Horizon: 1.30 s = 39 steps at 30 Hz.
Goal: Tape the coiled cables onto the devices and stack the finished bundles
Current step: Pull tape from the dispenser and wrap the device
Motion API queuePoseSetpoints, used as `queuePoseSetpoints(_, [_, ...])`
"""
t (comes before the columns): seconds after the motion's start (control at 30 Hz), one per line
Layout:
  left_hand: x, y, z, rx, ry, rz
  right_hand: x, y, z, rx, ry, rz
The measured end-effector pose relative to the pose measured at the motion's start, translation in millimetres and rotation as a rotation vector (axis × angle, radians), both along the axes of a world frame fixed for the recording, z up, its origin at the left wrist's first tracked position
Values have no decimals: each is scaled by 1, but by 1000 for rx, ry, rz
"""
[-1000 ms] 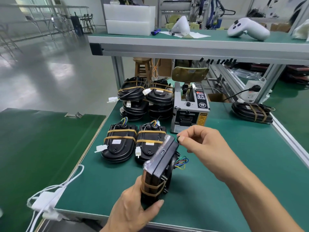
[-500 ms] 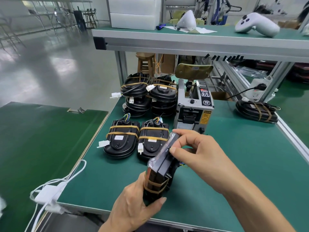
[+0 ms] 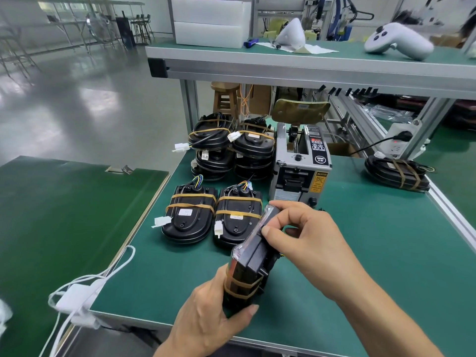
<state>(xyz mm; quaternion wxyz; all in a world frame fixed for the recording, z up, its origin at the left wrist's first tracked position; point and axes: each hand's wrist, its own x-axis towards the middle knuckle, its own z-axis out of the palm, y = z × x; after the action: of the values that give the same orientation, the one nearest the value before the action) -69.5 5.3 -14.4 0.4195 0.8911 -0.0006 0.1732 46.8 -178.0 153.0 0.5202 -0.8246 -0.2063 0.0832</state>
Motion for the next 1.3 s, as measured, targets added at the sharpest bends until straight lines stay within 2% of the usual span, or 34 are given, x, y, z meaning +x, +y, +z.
queuePoseSetpoints(0.43, [0,0,-1,7,-32,-3,11,1,-1,-51,1,43])
queuePoseSetpoints(0.97, [2,1,-2,60,-98,4,16,-1,-16,250,160,6])
queuePoseSetpoints(1.3, [4,1,-2,62,-111,4,7,3,-18,235,148,-17])
